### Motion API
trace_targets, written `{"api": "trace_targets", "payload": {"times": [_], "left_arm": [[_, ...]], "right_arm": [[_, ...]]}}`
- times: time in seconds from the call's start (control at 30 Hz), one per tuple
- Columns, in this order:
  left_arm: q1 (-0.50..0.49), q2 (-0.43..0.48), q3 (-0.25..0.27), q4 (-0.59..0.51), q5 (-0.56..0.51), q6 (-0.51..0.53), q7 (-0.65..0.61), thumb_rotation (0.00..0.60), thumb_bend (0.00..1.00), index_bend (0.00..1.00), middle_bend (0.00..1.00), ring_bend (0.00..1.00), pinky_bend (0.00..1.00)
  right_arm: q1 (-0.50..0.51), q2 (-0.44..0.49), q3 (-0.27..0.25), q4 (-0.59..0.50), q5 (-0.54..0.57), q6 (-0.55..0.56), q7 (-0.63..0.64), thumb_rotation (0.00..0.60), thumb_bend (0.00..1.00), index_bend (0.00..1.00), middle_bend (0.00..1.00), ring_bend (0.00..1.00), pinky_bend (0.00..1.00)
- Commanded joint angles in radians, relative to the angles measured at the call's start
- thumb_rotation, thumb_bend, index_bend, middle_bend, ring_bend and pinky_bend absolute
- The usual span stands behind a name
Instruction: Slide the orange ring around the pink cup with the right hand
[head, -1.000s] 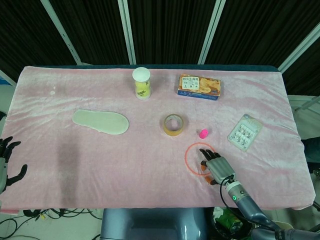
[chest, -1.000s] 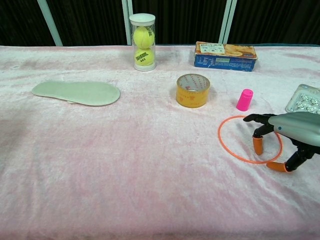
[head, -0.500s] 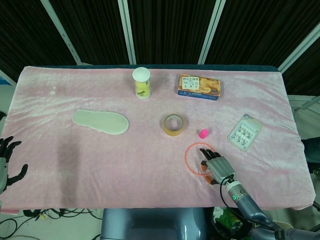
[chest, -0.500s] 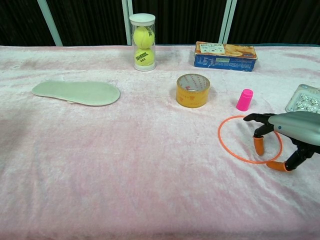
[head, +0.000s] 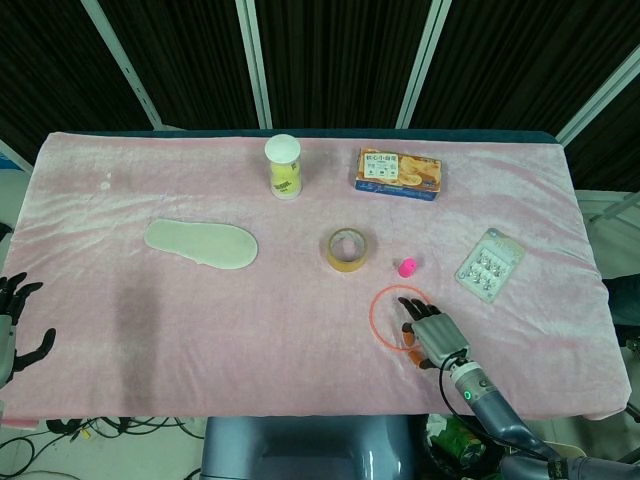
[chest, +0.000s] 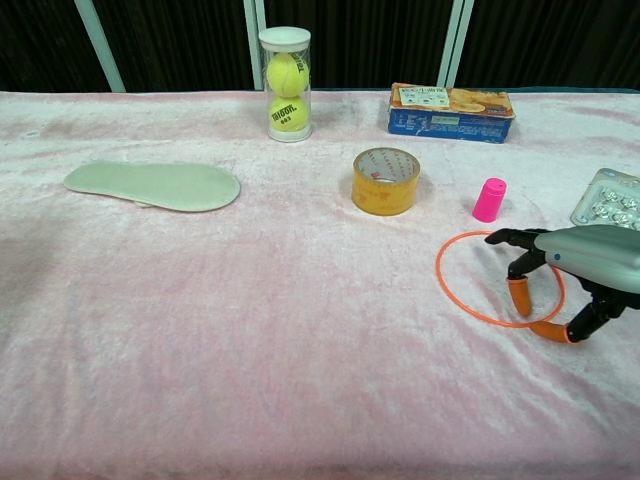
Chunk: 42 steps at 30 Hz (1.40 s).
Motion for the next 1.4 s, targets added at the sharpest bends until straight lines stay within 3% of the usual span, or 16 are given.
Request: {"api": "trace_targets", "payload": {"times": [0.03, 1.4], "left_arm": [[0.000, 0.000, 0.000, 0.000, 0.000, 0.000, 0.000, 0.600, 0.34, 0.19, 0.07, 0.00, 0.00], [0.000, 0.001, -0.001, 0.000, 0.000, 0.002, -0.002, 0.600, 0.34, 0.20, 0.07, 0.00, 0.00]], "right_arm": [[0.001, -0.002, 0.000, 0.003, 0.001, -0.003, 0.004, 0.600, 0.30, 0.56, 0.00, 0.04, 0.16], [0.007, -0.024, -0.001, 0.031, 0.003, -0.019, 0.020, 0.600, 0.33, 0.59, 0.00, 0.04, 0.16]]}}
